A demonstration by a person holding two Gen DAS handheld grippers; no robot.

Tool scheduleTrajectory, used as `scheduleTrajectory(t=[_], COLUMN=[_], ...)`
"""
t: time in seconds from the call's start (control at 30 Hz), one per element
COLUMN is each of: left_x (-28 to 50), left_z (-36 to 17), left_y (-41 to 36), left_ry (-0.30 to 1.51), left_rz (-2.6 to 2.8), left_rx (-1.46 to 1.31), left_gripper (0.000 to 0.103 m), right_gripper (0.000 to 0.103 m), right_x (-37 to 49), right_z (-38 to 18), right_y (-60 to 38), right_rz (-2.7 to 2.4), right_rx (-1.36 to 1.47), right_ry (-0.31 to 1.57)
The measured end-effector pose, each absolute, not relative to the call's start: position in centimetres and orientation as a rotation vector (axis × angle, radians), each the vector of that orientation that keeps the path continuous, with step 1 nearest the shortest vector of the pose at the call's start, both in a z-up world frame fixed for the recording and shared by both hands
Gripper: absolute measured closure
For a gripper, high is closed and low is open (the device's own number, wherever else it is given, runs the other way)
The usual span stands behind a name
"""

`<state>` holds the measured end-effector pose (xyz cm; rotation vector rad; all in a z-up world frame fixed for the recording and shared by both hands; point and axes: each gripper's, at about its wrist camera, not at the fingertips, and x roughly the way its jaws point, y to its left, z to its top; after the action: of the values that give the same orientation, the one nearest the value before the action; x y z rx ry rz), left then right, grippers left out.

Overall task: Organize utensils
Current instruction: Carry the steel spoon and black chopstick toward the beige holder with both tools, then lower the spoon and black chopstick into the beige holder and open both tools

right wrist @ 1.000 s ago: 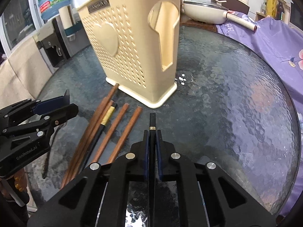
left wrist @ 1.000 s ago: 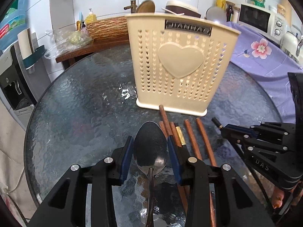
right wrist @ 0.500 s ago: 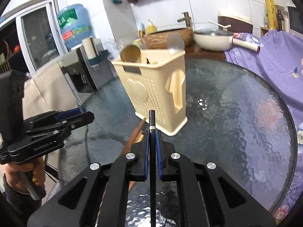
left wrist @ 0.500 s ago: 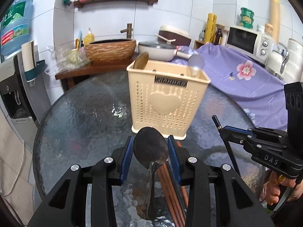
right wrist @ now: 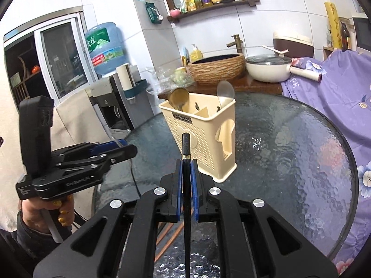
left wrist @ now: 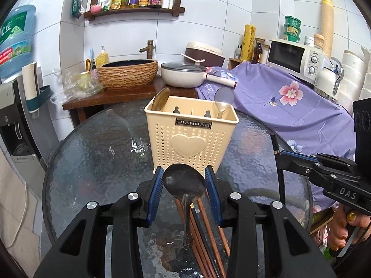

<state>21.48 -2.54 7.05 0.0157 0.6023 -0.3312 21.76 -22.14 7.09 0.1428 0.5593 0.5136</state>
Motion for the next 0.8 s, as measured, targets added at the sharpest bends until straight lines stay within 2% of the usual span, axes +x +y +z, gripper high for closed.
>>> scheduleTrajectory(t=[0.5, 0.8], left_x=[21.9, 25.3], left_z=[11.5, 15.9], left_y=[-2.9, -2.2], left_ry=[0.522, 0.473], left_rz=[-0.367, -0.372], left_rx=[0.021, -0.073], left_gripper=[0.067, 0.067], right_gripper=[0.095, 0.095], right_x=[20.9, 22.4], right_z=[13.0, 18.2], right_y=[-22.0, -21.4], right_rz=[0.538, 0.548], right_rx=[0.108, 0.079], right_ry=[0.443, 0.377])
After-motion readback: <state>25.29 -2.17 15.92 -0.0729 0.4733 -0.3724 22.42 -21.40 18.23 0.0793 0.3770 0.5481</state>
